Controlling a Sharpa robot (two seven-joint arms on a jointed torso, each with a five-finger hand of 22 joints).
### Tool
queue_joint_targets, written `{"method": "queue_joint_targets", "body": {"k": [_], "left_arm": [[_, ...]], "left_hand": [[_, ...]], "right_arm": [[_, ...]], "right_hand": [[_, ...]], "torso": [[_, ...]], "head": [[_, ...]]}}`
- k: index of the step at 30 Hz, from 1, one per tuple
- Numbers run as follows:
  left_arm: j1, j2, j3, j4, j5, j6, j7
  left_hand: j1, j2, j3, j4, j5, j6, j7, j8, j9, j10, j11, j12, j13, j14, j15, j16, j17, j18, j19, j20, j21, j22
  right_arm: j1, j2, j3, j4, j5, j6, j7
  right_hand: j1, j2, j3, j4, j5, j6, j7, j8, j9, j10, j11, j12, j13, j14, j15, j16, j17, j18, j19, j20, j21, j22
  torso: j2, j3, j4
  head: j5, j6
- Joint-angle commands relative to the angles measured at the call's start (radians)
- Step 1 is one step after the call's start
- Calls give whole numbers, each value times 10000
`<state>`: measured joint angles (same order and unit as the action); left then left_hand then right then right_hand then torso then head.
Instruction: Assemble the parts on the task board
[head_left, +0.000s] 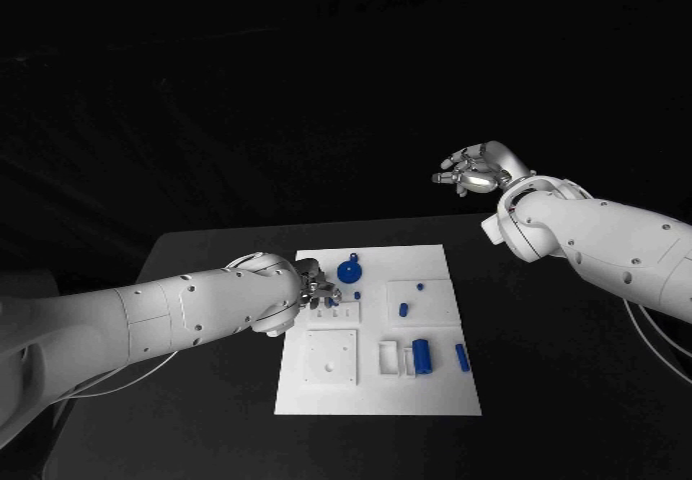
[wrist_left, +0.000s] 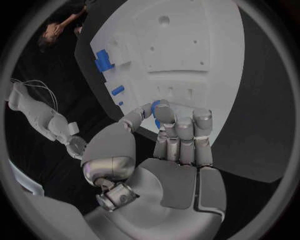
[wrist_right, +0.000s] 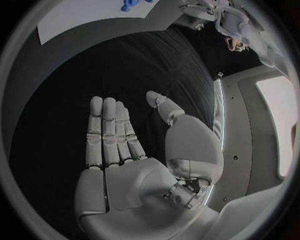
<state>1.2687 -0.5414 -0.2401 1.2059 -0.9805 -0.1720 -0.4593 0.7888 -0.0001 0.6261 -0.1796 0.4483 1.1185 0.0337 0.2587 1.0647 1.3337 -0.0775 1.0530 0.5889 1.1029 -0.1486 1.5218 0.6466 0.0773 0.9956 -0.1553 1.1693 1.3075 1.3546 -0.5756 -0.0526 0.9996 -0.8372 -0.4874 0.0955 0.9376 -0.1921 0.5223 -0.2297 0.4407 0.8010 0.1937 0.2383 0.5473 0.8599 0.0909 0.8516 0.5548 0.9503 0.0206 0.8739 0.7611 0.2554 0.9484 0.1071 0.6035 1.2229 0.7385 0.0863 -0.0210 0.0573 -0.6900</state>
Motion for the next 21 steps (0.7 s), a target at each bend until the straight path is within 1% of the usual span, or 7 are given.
{"method": "queue_joint_targets", "body": {"k": [1, 5, 10, 13, 15, 18, 21], "left_arm": [[-47, 40, 10, -80, -30, -245, 120], [-132, 61, 10, -172, -109, -413, 218], [-289, 55, 10, -196, -289, -381, 271], [-392, 51, 10, -194, -620, -453, 313], [-427, 47, 10, -199, -706, -453, 333], [-469, 56, 10, -210, -790, -479, 353], [-493, 76, 11, -245, -848, -503, 373]], "left_hand": [[5, 89, 1527, -1049, 47, 1042, -427, 18, -3, 475, -409, -10, 14, 541, -642, -10, 17, 119, 77, -1078, 66, 84], [-25, 98, 1541, -1042, 36, 1036, -425, 1, -8, 481, -407, -9, 20, 551, -650, -15, 20, 125, 92, -1081, 71, 83], [-41, 66, 1565, -1046, 26, 1043, -427, -10, -8, 482, -409, -12, 24, 559, -657, -24, 22, 133, 105, -1087, 74, 82], [-44, 54, 1575, -1041, 24, 1052, -429, -9, -6, 482, -411, -14, 25, 561, -660, -28, 23, 136, 109, -1088, 74, 81], [-45, 53, 1578, -1039, 24, 1057, -430, -8, -5, 482, -411, -15, 25, 562, -661, -29, 23, 137, 111, -1089, 74, 81], [-46, 50, 1581, -1037, 23, 1061, -431, -8, -5, 481, -412, -16, 25, 562, -661, -31, 23, 138, 112, -1089, 74, 80], [-46, 47, 1584, -1037, 23, 1064, -431, -7, -4, 481, -413, -17, 25, 563, -662, -32, 23, 139, 114, -1090, 74, 80]], "right_arm": [[5, 36, 5, 0, 17, 187, 141], [5, 65, 5, -12, 30, 267, 194], [4, 123, 5, -19, 141, 352, 262], [4, 135, 5, -23, 165, 490, 215], [4, 142, 5, -32, 165, 498, 207], [4, 135, 5, 5, 165, 513, 207], [4, 135, 5, 9, 165, 517, 211]], "right_hand": [[12, 92, -37, -32, 86, -9, 16, 48, -17, 82, 0, -66, -34, 24, 55, -49, -23, 64, 18, 38, -82, -8], [22, 119, -36, -38, 132, -4, 14, 56, -23, 82, 3, -105, -91, 7, 69, -87, -52, 64, 1, 50, -143, -9], [-45, 276, 116, -97, 132, 51, 44, 147, -82, 19, 131, -1057, -1104, -336, 405, -1139, -681, -4, -634, 358, -1267, -426], [-42, 286, 188, -113, 97, 56, 54, 164, -138, 31, 230, -1551, -1623, -416, 572, -1702, -1026, -7, -890, 522, -1735, -721], [-16, 282, 166, -128, 79, 42, 65, 171, -192, 154, 264, -1816, -1981, -329, 618, -2000, -1186, 45, -891, 617, -1955, -871], [-9, 287, 155, -128, 72, 34, 67, 171, -210, 162, 279, -1891, -2082, -331, 639, -2088, -1224, 55, -909, 646, -2021, -906], [2, 288, 151, -132, 63, 27, 71, 170, -223, 153, 296, -1948, -2154, -343, 663, -2155, -1251, 59, -934, 667, -2073, -933]], "torso": [[11, -4, -14], [3, 10, -6], [4, 8, -14], [6, 7, -7], [10, 3, -3], [9, -4, -18], [5, -1, -10]], "head": [[-27, -29], [-10, -46], [-37, -60], [-51, -66], [-68, -67], [-59, -82], [-67, -93]]}}
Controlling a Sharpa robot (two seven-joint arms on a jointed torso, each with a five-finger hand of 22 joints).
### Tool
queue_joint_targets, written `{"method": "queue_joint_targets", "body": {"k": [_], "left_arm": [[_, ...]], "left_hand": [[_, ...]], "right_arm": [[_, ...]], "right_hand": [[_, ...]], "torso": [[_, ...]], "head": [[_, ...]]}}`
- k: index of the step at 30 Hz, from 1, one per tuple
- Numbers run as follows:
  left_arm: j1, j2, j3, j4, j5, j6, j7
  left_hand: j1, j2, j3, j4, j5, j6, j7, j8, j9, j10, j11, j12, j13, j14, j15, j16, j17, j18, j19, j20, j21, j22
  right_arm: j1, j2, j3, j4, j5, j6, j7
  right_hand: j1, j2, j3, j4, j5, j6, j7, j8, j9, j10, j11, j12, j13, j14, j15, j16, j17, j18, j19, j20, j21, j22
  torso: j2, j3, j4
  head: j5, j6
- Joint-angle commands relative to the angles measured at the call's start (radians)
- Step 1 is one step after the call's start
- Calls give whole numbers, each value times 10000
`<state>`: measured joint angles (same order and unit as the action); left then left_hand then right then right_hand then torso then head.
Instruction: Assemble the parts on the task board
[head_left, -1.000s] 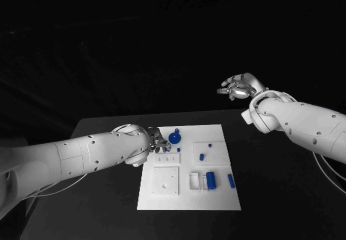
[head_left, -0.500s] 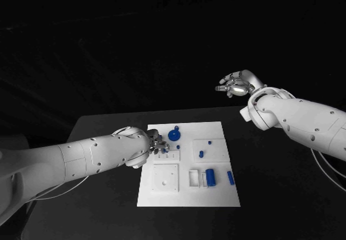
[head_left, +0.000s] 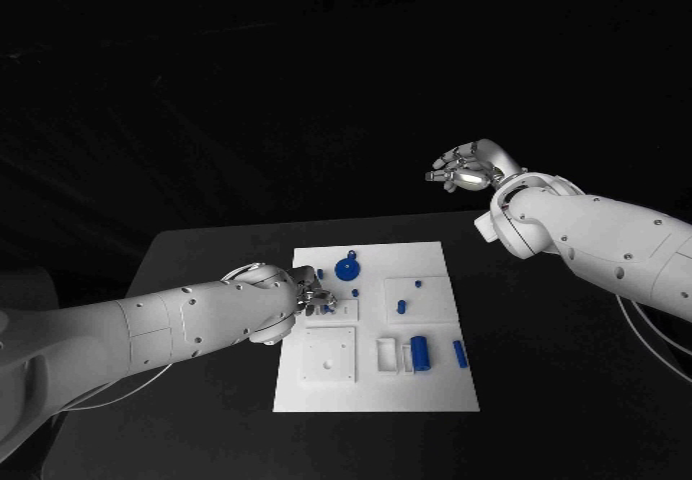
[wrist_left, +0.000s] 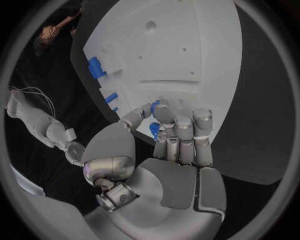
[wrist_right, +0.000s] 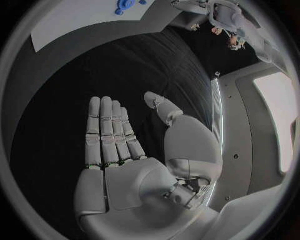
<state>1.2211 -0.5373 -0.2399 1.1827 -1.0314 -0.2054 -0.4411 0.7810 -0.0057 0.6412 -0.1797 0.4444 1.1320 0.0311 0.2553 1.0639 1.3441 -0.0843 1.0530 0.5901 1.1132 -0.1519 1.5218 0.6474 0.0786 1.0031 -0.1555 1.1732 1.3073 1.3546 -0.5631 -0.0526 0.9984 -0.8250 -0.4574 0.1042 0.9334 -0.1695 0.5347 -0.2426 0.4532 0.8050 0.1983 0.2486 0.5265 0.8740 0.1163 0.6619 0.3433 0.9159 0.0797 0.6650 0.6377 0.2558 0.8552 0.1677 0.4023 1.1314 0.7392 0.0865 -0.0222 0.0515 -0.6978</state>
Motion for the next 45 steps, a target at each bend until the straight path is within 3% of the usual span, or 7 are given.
{"method": "queue_joint_targets", "body": {"k": [1, 19, 45], "left_arm": [[-23, 39, 9, -22, -351, -181, 190], [-99, 216, 12, -231, -677, 45, 176], [-235, 300, 16, -335, -670, 232, 262]], "left_hand": [[33, 100, 1434, -1036, 62, 932, -406, 28, 4, 378, -347, -17, 13, 461, -630, -32, 16, 127, 39, -1088, 36, 82], [35, 65, 1479, -1018, 64, 986, -425, 37, 20, 387, -365, -26, 18, 482, -645, -50, 20, 141, 66, -1096, 34, 73], [44, 55, 1502, -1007, 62, 984, -426, 26, 23, 383, -368, -35, 21, 489, -652, -63, 21, 147, 77, -1098, 29, 67]], "right_arm": [[4, 3, 5, 29, 44, 218, 125], [1, 75, 4, 6, 44, 274, 113], [0, 93, 4, 65, 43, 268, 107]], "right_hand": [[47, 64, 25, -4, -63, -14, 26, 67, -18, 16, 44, -62, -57, 3, 76, -79, -23, 57, -4, 66, -71, -24], [89, 74, 0, -14, -70, -12, 27, 77, -53, 68, 53, -140, -221, 48, 87, -185, -52, 60, 6, 90, -153, -59], [110, 81, -11, -11, -71, -13, 29, 81, -71, 111, 50, -153, -288, 88, 91, -215, -52, 60, 41, 89, -170, -64]], "torso": [[-2, -3, 3], [0, 4, 9], [0, 7, -5]], "head": [[-8, -16], [-2, -124], [-71, -178]]}}
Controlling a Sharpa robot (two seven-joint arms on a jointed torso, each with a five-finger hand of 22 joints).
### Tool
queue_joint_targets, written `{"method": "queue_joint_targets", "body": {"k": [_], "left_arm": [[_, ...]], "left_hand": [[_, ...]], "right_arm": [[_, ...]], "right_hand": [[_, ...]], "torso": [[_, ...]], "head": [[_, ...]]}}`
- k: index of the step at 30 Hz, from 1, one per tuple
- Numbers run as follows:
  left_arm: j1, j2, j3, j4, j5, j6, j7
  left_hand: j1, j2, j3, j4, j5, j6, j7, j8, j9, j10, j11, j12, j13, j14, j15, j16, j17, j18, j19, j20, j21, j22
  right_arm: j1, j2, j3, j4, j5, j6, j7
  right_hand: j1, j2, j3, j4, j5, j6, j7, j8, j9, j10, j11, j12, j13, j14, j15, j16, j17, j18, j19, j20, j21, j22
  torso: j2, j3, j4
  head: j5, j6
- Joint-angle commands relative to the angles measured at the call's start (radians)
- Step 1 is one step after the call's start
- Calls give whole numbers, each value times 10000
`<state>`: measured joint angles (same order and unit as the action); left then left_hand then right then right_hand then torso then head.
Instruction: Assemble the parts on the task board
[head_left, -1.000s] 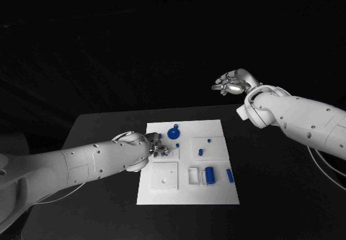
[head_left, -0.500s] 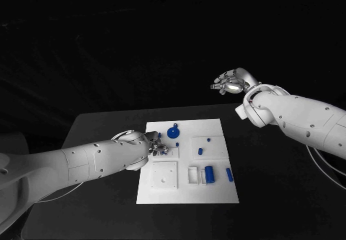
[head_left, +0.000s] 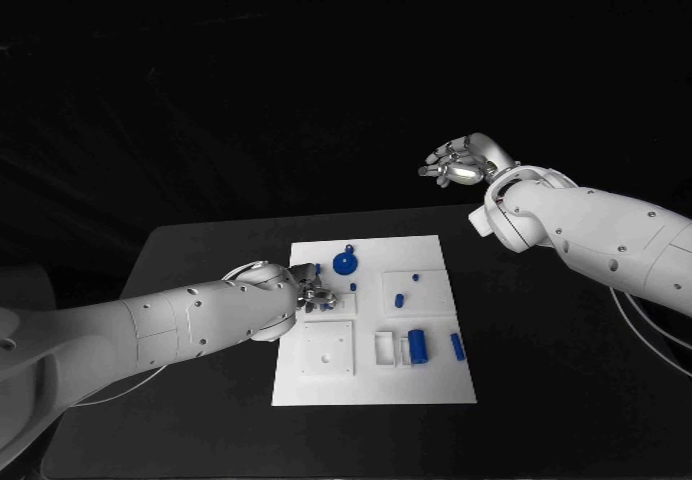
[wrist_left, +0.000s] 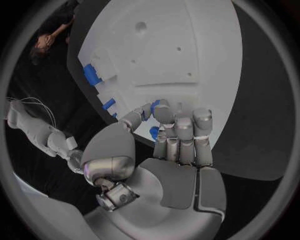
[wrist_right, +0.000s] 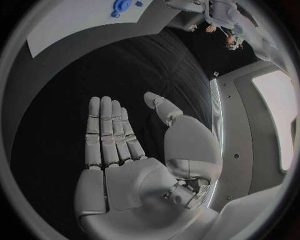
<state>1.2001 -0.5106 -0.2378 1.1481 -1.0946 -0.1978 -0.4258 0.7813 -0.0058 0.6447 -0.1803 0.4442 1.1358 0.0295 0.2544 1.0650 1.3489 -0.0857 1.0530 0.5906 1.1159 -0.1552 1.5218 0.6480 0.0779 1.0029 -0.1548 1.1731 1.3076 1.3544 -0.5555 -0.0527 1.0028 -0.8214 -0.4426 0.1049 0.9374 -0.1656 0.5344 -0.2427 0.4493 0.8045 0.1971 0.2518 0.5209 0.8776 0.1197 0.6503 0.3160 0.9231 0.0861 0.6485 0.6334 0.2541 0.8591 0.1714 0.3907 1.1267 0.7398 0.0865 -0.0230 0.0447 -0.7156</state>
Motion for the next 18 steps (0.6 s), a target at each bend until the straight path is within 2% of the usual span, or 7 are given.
{"method": "queue_joint_targets", "body": {"k": [1, 9, 18], "left_arm": [[-25, 42, -5, 2, -38, 164, 111], [-23, 60, -5, -72, -37, 164, 115], [-23, 79, -5, -69, -39, 43, 143]], "left_hand": [[41, 55, 1467, -1000, 64, 945, -410, 34, 13, 335, -353, -35, 17, 462, -619, -63, 15, 153, 79, -1105, 29, 64], [42, 51, 1472, -997, 61, 944, -410, 31, 14, 334, -353, -37, 18, 464, -621, -67, 16, 154, 81, -1105, 28, 62], [44, 50, 1477, -994, 58, 944, -410, 28, 16, 334, -354, -38, 20, 466, -622, -70, 17, 155, 84, -1105, 26, 60]], "right_arm": [[2, 10, 5, 29, 6, 119, 99], [2, 10, 5, 51, 6, 117, 97], [2, 18, 5, 48, 6, 110, 97]], "right_hand": [[71, 43, -8, -10, -32, -8, 42, 49, -15, 75, 16, -38, -17, 16, 27, -51, -10, 77, 2, 52, -56, -16], [75, 40, -11, -11, -32, -9, 42, 49, -18, 78, 15, -42, -29, 17, 27, -59, -11, 77, 3, 51, -61, -18], [77, 40, -13, -11, -32, -8, 42, 51, -21, 82, 15, -44, -39, 20, 27, -65, -11, 77, 5, 52, -66, -19]], "torso": [[-7, 4, 3], [-8, 9, 8], [-7, -4, 10]], "head": [[-10, -2], [6, -9], [8, 2]]}}
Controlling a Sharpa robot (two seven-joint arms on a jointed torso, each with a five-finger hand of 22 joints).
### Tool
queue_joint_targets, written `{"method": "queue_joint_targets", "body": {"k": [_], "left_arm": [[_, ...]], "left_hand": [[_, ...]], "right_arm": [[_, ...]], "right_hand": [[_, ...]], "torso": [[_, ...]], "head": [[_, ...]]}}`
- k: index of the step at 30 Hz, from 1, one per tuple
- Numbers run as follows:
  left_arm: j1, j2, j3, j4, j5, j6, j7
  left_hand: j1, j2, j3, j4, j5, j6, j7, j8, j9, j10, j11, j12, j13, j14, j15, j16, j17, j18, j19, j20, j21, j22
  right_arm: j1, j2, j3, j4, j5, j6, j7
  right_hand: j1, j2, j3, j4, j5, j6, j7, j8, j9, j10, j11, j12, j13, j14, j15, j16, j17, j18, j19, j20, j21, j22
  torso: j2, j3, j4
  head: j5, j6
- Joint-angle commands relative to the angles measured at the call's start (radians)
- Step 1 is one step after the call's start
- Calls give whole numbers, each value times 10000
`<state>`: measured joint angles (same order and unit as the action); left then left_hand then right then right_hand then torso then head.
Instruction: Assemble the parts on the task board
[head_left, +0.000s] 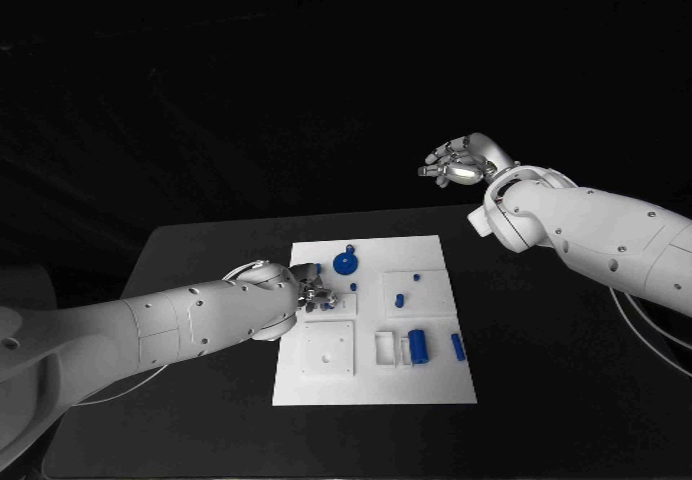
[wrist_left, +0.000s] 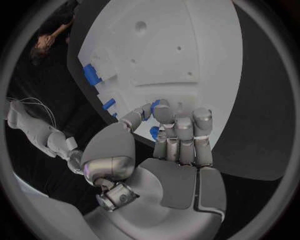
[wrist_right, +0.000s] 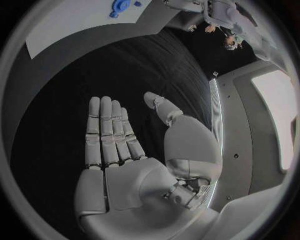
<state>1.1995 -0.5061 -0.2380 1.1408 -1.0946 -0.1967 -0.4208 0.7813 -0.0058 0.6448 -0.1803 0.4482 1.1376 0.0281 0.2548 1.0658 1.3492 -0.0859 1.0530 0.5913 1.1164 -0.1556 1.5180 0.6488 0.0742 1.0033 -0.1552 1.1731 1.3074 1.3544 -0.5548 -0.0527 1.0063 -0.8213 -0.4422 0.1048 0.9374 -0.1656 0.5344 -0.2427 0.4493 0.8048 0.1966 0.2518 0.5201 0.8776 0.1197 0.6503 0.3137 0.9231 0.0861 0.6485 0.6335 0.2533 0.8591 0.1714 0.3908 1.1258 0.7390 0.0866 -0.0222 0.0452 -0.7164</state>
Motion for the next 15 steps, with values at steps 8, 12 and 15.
{"method": "queue_joint_targets", "body": {"k": [8, 12, 15], "left_arm": [[-18, 89, -3, -79, -34, 32, 150], [-25, 133, -2, -154, -34, -44, 180], [-34, 145, -2, -165, -34, -76, 188]], "left_hand": [[47, 45, 1481, -994, 17, 926, -397, 21, 9, 331, -354, -39, 15, 465, -619, -35, 10, 194, 83, -1102, 26, 61], [49, 41, 1483, -993, 16, 926, -398, 20, 10, 332, -354, -39, 15, 466, -620, -36, 11, 195, 85, -1102, 26, 61], [50, 39, 1484, -992, 15, 927, -398, 19, 10, 332, -355, -39, 16, 467, -620, -37, 11, 195, 86, -1102, 25, 60]], "right_arm": [[2, 39, 5, 14, 4, 114, 100], [2, 40, 5, 23, 4, 115, 100], [2, 34, 5, 29, 4, 110, 99]], "right_hand": [[79, 40, -14, -11, -31, -11, 47, 52, -15, 85, 15, -47, -24, 21, 28, -70, -13, 85, 6, 52, -70, -10], [80, 41, -14, -11, -31, -11, 47, 52, -16, 86, 15, -48, -28, 21, 28, -73, -13, 85, 6, 52, -72, -11], [81, 42, -15, -11, -30, -11, 47, 53, -17, 87, 15, -48, -31, 22, 28, -75, -13, 85, 7, 52, -73, -11]], "torso": [[2, -4, 11], [12, -12, -1], [17, -17, -8]], "head": [[-10, 13], [-27, 33], [-29, 28]]}}
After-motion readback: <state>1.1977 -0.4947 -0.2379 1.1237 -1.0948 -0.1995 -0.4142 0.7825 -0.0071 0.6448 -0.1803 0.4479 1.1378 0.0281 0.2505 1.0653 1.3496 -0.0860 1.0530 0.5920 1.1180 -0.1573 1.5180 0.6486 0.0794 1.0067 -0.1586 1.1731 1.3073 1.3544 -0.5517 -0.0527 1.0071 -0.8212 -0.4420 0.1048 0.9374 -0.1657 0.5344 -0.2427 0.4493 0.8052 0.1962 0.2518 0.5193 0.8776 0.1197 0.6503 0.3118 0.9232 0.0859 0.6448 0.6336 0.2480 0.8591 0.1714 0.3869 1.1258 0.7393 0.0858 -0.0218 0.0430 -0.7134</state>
